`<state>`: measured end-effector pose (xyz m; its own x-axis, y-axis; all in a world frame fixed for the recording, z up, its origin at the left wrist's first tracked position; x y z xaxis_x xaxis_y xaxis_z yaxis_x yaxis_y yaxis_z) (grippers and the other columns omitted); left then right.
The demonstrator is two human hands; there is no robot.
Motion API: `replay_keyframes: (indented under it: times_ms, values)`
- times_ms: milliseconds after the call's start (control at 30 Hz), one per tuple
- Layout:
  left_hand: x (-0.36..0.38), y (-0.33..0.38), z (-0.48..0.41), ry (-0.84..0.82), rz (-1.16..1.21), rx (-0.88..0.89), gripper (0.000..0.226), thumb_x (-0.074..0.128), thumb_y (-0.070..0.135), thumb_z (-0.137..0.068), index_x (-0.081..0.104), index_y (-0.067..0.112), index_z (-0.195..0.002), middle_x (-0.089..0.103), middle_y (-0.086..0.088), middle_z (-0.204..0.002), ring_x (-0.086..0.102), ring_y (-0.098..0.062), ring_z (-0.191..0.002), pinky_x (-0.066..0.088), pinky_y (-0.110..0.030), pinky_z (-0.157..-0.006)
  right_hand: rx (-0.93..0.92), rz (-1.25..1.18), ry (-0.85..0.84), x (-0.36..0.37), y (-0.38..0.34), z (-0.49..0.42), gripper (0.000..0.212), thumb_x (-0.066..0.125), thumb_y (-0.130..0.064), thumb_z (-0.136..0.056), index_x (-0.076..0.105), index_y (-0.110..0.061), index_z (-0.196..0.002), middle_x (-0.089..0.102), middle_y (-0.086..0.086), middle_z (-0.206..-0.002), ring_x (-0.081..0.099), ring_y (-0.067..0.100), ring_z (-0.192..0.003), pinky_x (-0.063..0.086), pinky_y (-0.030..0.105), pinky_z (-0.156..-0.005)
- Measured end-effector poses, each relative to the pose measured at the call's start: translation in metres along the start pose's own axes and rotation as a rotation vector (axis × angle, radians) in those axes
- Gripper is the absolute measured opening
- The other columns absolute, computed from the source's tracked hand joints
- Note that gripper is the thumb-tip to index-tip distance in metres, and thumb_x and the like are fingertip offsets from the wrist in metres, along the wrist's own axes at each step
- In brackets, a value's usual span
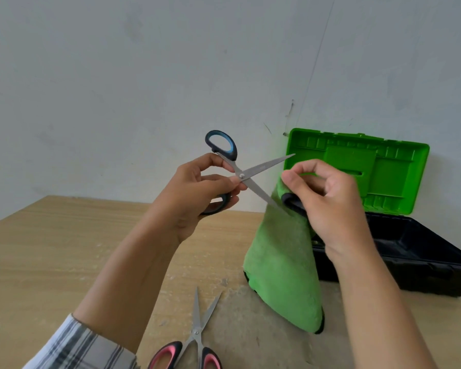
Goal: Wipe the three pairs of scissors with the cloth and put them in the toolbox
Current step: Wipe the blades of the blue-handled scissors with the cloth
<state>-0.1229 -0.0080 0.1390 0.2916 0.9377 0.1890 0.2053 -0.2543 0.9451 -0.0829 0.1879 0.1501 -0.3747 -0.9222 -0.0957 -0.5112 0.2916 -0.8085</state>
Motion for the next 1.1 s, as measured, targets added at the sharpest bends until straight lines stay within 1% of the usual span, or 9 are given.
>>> replay_keyframes:
  times_ms: [100, 233, 333, 567, 667, 767, 933, 1033, 1100]
  values:
    - [0.003, -0.002, 0.000, -0.005, 0.041, 0.016, 0.012, 0.066, 0.000, -0.088, 0.061, 0.010, -0.092, 0.072, -0.008, -0.073, 0.067, -0.015, -0.073, 0.060, -0.029, -0.075, -0.030, -0.001, -0.007, 0.019, -0.004, 0.005, 0.010, 0.077, -0.022, -0.087, 0.070, -0.016, -0.083, 0.077, 0.006, -0.076, 0.070, 0.015, -0.068, 0.058, 0.037, -0.071]
    - [0.008, -0.004, -0.001, -0.005, 0.030, 0.040, 0.014, 0.066, 0.001, -0.087, 0.063, 0.012, -0.095, 0.070, -0.008, -0.072, 0.062, -0.019, -0.072, 0.057, -0.035, -0.083, -0.050, 0.086, -0.035, 0.027, -0.005, 0.009, 0.010, 0.081, -0.026, -0.083, 0.072, -0.024, -0.079, 0.078, -0.005, -0.077, 0.072, 0.009, -0.073, 0.060, 0.035, -0.076]
    - [0.009, -0.005, -0.001, -0.001, 0.037, 0.048, 0.015, 0.066, 0.000, -0.088, 0.062, 0.012, -0.096, 0.070, -0.009, -0.072, 0.061, -0.022, -0.074, 0.055, -0.039, -0.086, -0.070, 0.050, 0.033, 0.019, -0.005, 0.007, 0.010, 0.082, -0.025, -0.082, 0.073, -0.023, -0.077, 0.077, -0.005, -0.076, 0.073, 0.009, -0.072, 0.060, 0.032, -0.072]
    - [0.020, -0.009, 0.002, 0.055, 0.028, 0.120, 0.016, 0.066, 0.001, -0.088, 0.062, 0.014, -0.096, 0.062, -0.002, -0.062, 0.053, -0.023, -0.072, 0.043, -0.041, -0.077, -0.213, 0.148, 0.153, 0.022, -0.015, 0.013, 0.011, 0.083, -0.022, -0.082, 0.074, -0.018, -0.077, 0.076, -0.010, -0.074, 0.072, 0.005, -0.069, 0.057, 0.023, -0.067]
    - [0.016, -0.008, 0.000, 0.085, 0.021, 0.143, 0.016, 0.065, 0.001, -0.088, 0.062, 0.015, -0.096, 0.059, -0.002, -0.061, 0.049, -0.025, -0.073, 0.040, -0.040, -0.074, -0.197, 0.124, 0.077, 0.023, -0.014, 0.010, 0.005, 0.082, -0.018, -0.082, 0.078, -0.019, -0.081, 0.078, -0.012, -0.078, 0.074, 0.001, -0.075, 0.059, 0.021, -0.073]
    - [0.014, -0.009, -0.001, 0.080, 0.014, 0.158, 0.016, 0.065, 0.001, -0.089, 0.061, 0.014, -0.097, 0.057, -0.003, -0.062, 0.048, -0.025, -0.073, 0.039, -0.039, -0.073, -0.122, 0.091, -0.001, 0.025, -0.007, 0.008, 0.008, 0.082, -0.014, -0.082, 0.077, -0.020, -0.083, 0.079, -0.010, -0.084, 0.075, 0.003, -0.083, 0.060, 0.030, -0.083]
    - [0.025, -0.011, 0.001, 0.002, -0.040, 0.174, 0.018, 0.063, 0.001, -0.090, 0.062, 0.017, -0.096, 0.054, -0.009, -0.068, 0.047, -0.024, -0.071, 0.037, -0.030, -0.065, -0.107, 0.098, 0.048, 0.022, -0.004, 0.008, 0.018, 0.082, -0.015, -0.082, 0.065, -0.017, -0.076, 0.076, -0.002, -0.076, 0.073, 0.009, -0.075, 0.058, 0.032, -0.073]
    - [0.027, -0.009, 0.001, -0.021, -0.069, 0.175, 0.019, 0.062, 0.000, -0.090, 0.063, 0.019, -0.096, 0.051, -0.006, -0.065, 0.043, -0.017, -0.061, 0.035, -0.017, -0.051, -0.126, 0.135, 0.073, 0.023, -0.003, 0.009, 0.022, 0.079, -0.018, -0.084, 0.059, -0.016, -0.074, 0.071, 0.000, -0.073, 0.067, 0.009, -0.069, 0.052, 0.023, -0.064]
    - [0.026, -0.008, 0.001, -0.012, -0.079, 0.171, 0.019, 0.062, 0.000, -0.090, 0.063, 0.018, -0.096, 0.051, -0.006, -0.065, 0.043, -0.015, -0.059, 0.034, -0.016, -0.048, -0.123, 0.149, 0.068, 0.025, -0.002, 0.009, 0.023, 0.079, -0.019, -0.085, 0.058, -0.016, -0.074, 0.070, 0.000, -0.072, 0.064, 0.006, -0.066, 0.049, 0.019, -0.062]
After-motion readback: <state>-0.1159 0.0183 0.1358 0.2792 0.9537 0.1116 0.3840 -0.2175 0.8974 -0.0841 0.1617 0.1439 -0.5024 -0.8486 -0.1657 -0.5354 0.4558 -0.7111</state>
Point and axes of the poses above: each hand's wrist, its own z-axis away from the middle knuckle, its own x-axis out of the palm, y = z × x, the point moved 7 cm from there along -z, towards the middle knuckle
